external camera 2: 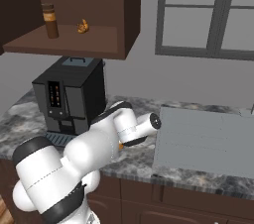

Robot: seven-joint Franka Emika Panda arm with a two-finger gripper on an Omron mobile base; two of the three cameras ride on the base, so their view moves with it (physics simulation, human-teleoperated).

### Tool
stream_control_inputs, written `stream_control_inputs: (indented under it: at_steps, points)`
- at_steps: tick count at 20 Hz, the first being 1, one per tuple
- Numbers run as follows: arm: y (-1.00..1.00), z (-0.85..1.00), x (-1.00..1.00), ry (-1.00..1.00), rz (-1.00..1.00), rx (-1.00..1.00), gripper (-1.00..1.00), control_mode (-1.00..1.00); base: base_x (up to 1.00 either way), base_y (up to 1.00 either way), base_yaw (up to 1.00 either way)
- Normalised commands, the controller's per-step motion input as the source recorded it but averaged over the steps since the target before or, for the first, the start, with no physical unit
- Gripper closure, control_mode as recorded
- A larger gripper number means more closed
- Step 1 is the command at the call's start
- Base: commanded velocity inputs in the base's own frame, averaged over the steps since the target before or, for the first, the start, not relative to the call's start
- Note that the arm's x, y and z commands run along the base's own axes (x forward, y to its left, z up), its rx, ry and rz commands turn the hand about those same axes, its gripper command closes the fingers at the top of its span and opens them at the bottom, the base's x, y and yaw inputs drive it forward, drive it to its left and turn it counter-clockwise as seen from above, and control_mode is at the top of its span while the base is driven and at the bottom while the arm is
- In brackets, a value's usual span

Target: Pick the cinnamon and honey bottle from the cabinet and place them next to the mug.

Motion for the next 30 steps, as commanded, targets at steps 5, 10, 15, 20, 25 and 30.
stream_control_inputs:
  at_steps: [5,10,15,20,25,30]
  points:
    - [0.00,0.15,-0.05,0.00,0.00,0.00,-1.00,-1.00,0.00,0.00,0.00]
    - [0.00,0.33,-0.11,-0.02,0.00,0.00,-1.00,-1.00,0.00,0.00,0.00]
    - [0.02,0.58,-0.27,-0.08,0.00,0.00,-1.00,-1.00,0.00,0.00,0.00]
    - [0.23,0.63,-0.35,-0.11,-0.05,0.00,-1.00,-1.00,0.00,0.00,0.00]
    - [0.70,0.52,-0.56,-0.11,-0.16,0.00,-1.00,-1.00,0.00,0.00,0.00]
    - [0.92,0.50,-0.77,-0.11,-0.23,0.00,-1.00,-1.00,0.00,0.00,0.00]
